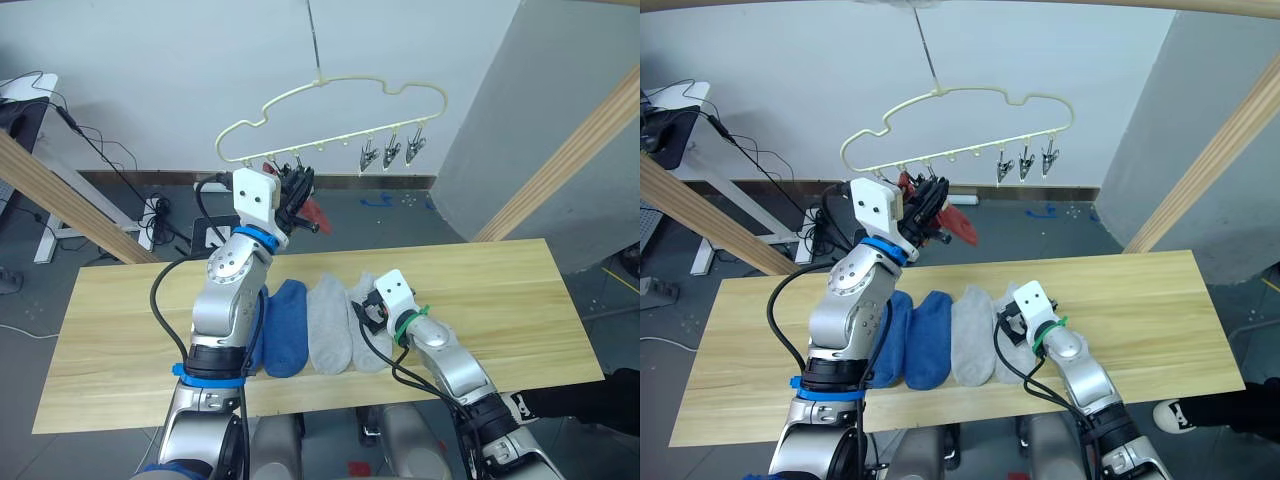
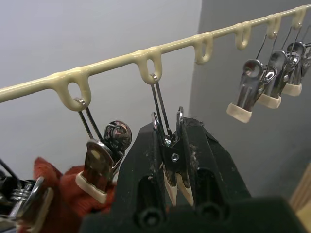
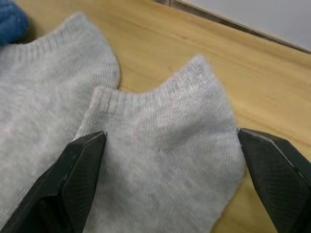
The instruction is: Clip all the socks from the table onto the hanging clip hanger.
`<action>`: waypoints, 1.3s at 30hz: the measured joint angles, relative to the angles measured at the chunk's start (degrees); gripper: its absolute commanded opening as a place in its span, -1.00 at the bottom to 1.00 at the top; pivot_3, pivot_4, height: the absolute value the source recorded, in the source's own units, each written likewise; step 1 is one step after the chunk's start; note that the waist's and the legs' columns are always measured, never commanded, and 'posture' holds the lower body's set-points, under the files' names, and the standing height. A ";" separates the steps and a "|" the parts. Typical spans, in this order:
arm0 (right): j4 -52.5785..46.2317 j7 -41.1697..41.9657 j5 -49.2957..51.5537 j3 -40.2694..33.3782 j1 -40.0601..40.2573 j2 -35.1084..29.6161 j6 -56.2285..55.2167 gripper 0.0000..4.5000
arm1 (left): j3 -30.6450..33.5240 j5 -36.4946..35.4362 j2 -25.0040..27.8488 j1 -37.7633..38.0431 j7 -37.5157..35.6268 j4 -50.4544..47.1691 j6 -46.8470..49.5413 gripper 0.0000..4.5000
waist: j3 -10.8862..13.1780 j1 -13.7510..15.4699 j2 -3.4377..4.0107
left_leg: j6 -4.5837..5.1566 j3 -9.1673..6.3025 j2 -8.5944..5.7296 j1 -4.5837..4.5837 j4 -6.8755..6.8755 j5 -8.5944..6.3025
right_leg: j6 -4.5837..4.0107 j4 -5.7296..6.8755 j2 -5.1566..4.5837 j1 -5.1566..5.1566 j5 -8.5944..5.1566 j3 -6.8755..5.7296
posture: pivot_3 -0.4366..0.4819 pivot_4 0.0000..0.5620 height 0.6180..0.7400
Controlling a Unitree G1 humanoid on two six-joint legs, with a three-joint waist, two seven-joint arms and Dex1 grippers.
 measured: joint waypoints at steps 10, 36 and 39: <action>-2.58 2.12 -0.77 0.80 2.20 -0.47 -0.45 -0.88 | 1.71 -5.87 1.20 -0.77 -1.71 -1.93 7.38 -0.87 | -0.03 0.02 0.00 | 0.00 0.01 -0.01 0.01 0.02 0.00 | 0.04 0.01 0.00 0.00 0.02 0.03 | -0.37 0.07 1.00; -10.22 5.04 -6.74 5.97 -15.20 2.31 0.93 -1.00 | 6.19 -16.12 3.18 -3.16 -0.93 -4.51 21.11 -0.87 | -0.03 -0.09 0.00 | -0.01 -0.02 0.00 -0.03 0.02 0.01 | -0.26 0.02 -0.07 -0.05 0.20 0.01 | -0.41 0.06 1.00; -9.56 5.05 -7.08 6.23 -15.95 3.00 0.93 -1.00 | 6.19 -16.47 3.16 -3.18 -0.30 -4.52 21.73 -0.87 | -0.03 -0.18 0.00 | -0.01 -0.02 0.00 -0.04 0.02 0.01 | -0.26 0.01 -0.07 -0.06 0.20 0.02 | -0.41 0.06 1.00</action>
